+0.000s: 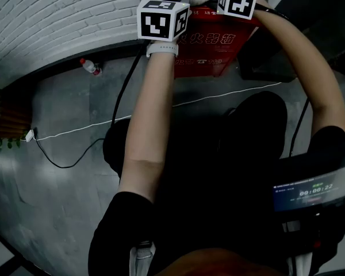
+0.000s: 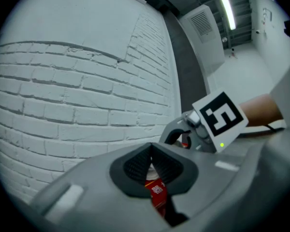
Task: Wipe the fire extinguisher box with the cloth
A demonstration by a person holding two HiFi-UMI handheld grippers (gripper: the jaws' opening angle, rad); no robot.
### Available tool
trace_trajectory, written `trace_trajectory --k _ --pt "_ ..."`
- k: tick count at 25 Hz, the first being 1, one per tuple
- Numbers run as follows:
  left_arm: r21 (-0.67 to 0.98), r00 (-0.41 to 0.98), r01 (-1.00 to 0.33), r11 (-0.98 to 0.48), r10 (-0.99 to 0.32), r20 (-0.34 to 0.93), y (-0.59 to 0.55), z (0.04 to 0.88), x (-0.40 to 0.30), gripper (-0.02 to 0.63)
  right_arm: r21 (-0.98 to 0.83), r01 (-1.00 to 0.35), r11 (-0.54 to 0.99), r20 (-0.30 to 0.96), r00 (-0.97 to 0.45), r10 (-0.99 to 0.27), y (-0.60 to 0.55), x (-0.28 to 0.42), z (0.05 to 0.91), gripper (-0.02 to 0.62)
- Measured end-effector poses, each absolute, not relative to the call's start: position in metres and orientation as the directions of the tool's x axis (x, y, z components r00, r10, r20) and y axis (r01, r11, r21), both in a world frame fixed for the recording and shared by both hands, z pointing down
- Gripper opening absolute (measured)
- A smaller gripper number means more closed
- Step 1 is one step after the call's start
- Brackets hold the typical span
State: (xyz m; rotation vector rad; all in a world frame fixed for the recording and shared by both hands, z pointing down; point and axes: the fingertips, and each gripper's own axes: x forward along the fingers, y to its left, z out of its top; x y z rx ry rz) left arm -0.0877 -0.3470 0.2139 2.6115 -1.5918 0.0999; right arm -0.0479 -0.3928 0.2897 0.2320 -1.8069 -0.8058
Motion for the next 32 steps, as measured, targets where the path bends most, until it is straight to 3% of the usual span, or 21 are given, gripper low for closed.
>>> trace_trajectory --k 23,32 --pt "-0.013 0.483 -0.874 -0.486 -0.871 0.086 -0.323 0.201 -0.054 0.003 0.584 0.287 0.759 0.794 -0.393 -0.463 -0.298 -0.018 0.289 0.101" --pt "0.02 0.509 -0.861 -0.508 -0.86 0.048 -0.337 0.2 -0.026 0.003 0.688 0.152 0.709 0.694 -0.423 -0.583 -0.346 0.035 0.248 0.103"
